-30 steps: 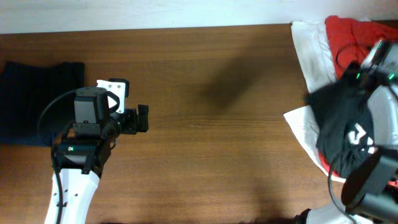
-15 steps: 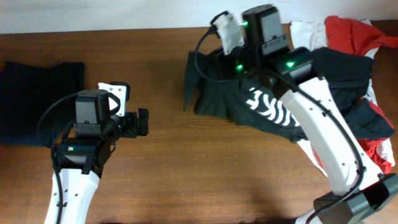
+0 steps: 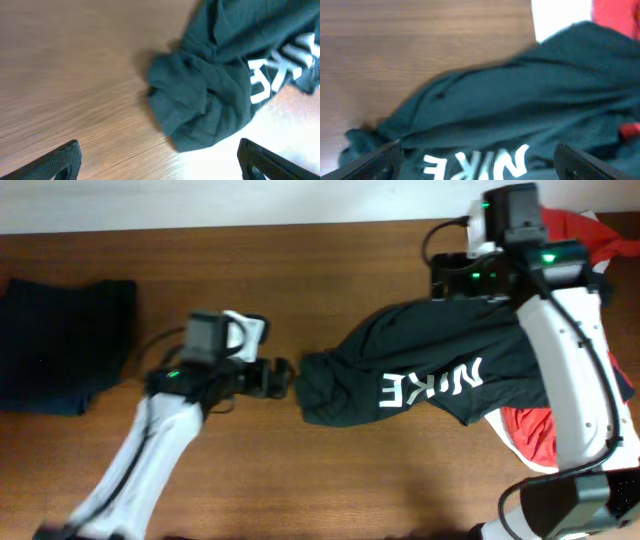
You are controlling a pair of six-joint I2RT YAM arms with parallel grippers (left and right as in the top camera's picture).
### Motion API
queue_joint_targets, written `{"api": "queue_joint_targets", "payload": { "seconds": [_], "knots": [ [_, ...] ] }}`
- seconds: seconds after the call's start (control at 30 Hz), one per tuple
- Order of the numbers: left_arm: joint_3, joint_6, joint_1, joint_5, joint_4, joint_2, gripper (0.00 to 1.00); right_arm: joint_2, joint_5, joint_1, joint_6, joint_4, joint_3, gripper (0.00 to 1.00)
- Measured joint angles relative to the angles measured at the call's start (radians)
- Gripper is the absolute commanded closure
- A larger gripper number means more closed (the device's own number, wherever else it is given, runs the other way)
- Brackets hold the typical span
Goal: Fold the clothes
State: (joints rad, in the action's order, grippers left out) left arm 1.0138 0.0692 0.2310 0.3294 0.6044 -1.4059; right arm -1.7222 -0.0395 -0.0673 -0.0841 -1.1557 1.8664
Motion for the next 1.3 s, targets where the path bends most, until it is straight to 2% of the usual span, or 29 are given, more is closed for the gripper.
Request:
{"api": "queue_joint_targets", "payload": {
  "seconds": [0.03,0.17,0.2,0.27,0.3,0.37,0.43,0.53,0.6,0.63,0.67,0.73,0.83,0.87,0.93,0.97,1.07,1.13,1.2,1.27,1.3],
  "knots": [
    [0.002,0.000,0.053,0.012,-0.022,-0.105,0.01,0.000,-0.003,0.031,-0.002,-0.005,0.000,0.01],
    [0.007,0.004,0.164,0.016,-0.096,-0.331,0.01,0.000,-0.006,0.130,-0.003,-0.027,0.000,0.01],
    [0.008,0.003,0.183,0.016,-0.146,-0.367,0.05,0.000,-0.006,0.150,-0.003,-0.032,0.000,0.01],
    [0.014,0.004,0.216,0.020,-0.237,-0.422,0.88,0.000,-0.006,0.171,-0.006,-0.034,0.000,0.01],
    [0.013,0.005,0.222,0.020,-0.260,-0.434,0.99,0.000,-0.006,0.175,-0.006,-0.035,0.000,0.01],
    [0.013,0.007,0.238,0.019,-0.328,-0.474,0.99,0.000,-0.006,0.180,-0.006,-0.035,0.000,0.01],
    [0.056,0.030,0.226,-0.029,-0.301,-0.483,0.99,0.000,-0.006,0.193,-0.006,-0.034,0.000,0.01],
    [0.318,0.101,0.064,-0.103,-0.207,-0.494,0.99,0.000,-0.006,0.208,-0.007,-0.040,0.000,0.01],
    [0.497,0.174,-0.126,-0.162,-0.317,-0.489,0.97,0.000,-0.006,0.213,-0.006,-0.047,0.000,0.01],
    [0.520,0.203,-0.200,-0.208,-0.397,-0.485,0.45,0.000,-0.006,0.213,-0.006,-0.048,0.000,0.01],
    [0.524,0.238,-0.256,-0.253,-0.442,-0.485,0.01,0.000,-0.006,0.213,-0.006,-0.055,0.001,0.01],
    [0.524,0.301,-0.356,-0.284,-0.436,-0.491,0.01,0.000,-0.006,0.213,-0.006,-0.064,0.001,0.01],
    [0.528,0.337,-0.394,-0.192,-0.329,-0.540,0.01,0.000,-0.006,0.213,-0.006,-0.067,0.001,0.01],
    [0.524,0.344,-0.384,-0.114,-0.217,-0.587,0.01,0.000,-0.006,0.213,-0.006,-0.068,0.001,0.01],
    [0.521,0.346,-0.345,-0.026,-0.108,-0.631,0.01,0.000,-0.006,0.213,-0.006,-0.068,0.001,0.01],
    [0.520,0.348,-0.284,0.035,-0.041,-0.646,0.01,0.000,-0.006,0.213,-0.007,-0.068,0.001,0.01],
    [0.520,0.349,-0.127,0.079,-0.010,-0.654,0.01,0.000,-0.006,0.213,-0.006,-0.072,0.001,0.01],
    [0.520,0.386,-0.011,0.064,-0.022,-0.698,0.05,0.000,-0.006,0.213,-0.006,-0.078,0.001,0.01],
    [0.525,0.430,0.036,0.037,-0.094,-0.760,0.11,0.000,-0.006,0.213,-0.007,-0.087,0.001,0.01],
    [0.531,0.451,0.047,0.016,-0.138,-0.774,0.21,0.000,-0.006,0.213,-0.006,-0.094,0.001,0.01],
    [0.531,0.456,0.047,-0.006,-0.162,-0.780,0.43,0.000,-0.006,0.213,-0.006,-0.099,0.001,0.01]
  ]
}}
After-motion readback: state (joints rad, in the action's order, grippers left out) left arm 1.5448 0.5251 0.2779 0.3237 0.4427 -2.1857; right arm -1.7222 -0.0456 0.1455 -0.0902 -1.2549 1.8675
